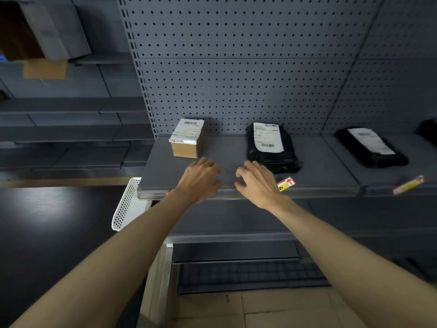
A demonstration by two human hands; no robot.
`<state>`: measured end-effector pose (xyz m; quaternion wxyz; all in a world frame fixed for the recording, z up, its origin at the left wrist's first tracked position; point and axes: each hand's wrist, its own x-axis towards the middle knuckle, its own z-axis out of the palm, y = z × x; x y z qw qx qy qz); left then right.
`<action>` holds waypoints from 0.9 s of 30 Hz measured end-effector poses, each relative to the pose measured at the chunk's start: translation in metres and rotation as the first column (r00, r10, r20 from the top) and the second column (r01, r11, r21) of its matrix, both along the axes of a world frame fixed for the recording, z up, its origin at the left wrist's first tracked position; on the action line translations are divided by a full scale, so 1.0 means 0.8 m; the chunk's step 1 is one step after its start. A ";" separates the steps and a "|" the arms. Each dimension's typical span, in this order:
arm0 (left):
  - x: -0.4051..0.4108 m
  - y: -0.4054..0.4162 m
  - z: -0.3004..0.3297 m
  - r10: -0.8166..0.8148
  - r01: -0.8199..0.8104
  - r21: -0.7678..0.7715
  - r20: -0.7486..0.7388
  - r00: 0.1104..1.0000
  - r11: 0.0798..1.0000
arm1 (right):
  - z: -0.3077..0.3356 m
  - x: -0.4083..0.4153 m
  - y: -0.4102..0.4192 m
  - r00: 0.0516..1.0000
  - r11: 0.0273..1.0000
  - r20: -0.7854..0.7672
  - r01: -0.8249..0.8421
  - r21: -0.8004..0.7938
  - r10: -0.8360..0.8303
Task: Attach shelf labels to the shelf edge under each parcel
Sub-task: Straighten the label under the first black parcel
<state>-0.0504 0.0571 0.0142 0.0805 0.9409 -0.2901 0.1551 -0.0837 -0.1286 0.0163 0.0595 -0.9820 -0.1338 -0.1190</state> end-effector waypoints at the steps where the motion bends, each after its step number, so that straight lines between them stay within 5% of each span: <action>1: -0.001 -0.015 0.001 -0.007 0.007 -0.004 -0.001 1.000 1.000 | 0.002 -0.003 -0.016 1.000 1.000 0.005 0.012 -0.004 -0.012; 19: -0.013 -0.189 -0.044 0.036 -0.033 0.052 -0.071 0.997 0.998 | -0.015 -0.011 -0.179 1.000 1.000 0.010 -0.003 0.024 0.003; 27: -0.017 -0.207 -0.063 0.057 -0.055 -0.081 0.025 0.998 0.995 | -0.032 -0.006 -0.196 0.997 0.996 0.040 -0.067 0.064 0.064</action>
